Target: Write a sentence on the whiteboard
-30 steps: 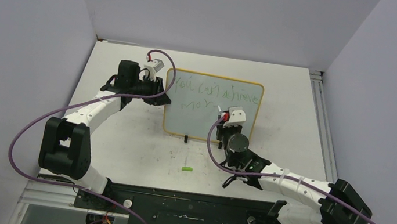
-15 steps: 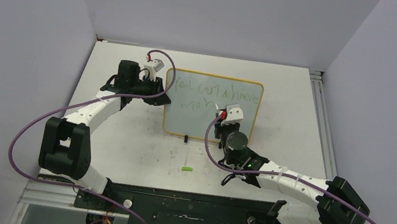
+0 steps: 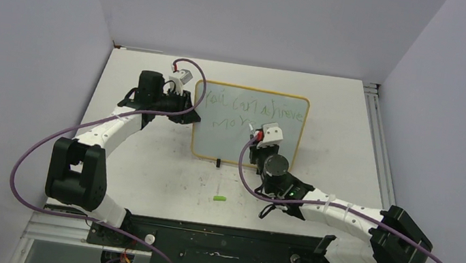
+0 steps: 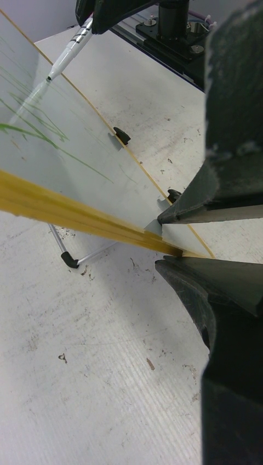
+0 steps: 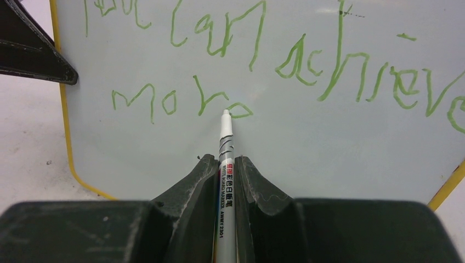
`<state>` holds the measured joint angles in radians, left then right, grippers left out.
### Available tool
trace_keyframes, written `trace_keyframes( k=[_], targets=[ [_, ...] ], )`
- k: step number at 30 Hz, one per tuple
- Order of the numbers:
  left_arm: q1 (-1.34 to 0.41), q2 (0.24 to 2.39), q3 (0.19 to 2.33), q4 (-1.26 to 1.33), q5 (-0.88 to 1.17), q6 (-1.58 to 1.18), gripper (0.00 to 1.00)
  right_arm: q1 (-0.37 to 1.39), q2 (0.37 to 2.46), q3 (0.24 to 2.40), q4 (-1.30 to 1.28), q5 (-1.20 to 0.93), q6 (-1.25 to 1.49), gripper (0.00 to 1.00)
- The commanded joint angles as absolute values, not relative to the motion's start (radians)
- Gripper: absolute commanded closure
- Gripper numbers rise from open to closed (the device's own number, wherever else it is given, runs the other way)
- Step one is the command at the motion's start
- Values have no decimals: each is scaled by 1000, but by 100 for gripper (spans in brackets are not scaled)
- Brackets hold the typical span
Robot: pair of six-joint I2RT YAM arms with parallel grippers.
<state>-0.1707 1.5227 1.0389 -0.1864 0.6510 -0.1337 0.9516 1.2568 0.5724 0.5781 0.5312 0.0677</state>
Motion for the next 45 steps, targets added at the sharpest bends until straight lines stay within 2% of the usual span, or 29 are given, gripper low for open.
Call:
trace_keyframes(
  k=[1, 18, 30, 39, 45],
  targets=[
    [-180, 1505, 1081, -171, 664, -129, 75, 967, 1260, 565, 571, 556, 100, 95],
    [-181, 1503, 1081, -170, 663, -130, 75, 991, 1224, 538, 538, 658, 125, 95],
    [-181, 1500, 1080, -170, 662, -130, 75, 1027, 1135, 529, 524, 595, 65, 95],
    [-181, 1500, 1080, -170, 662, -130, 75, 1042, 1094, 534, 466, 685, 83, 95],
    [-181, 1500, 1079, -170, 662, -130, 75, 1014, 1094, 516, 458, 671, 108, 95]
  ],
)
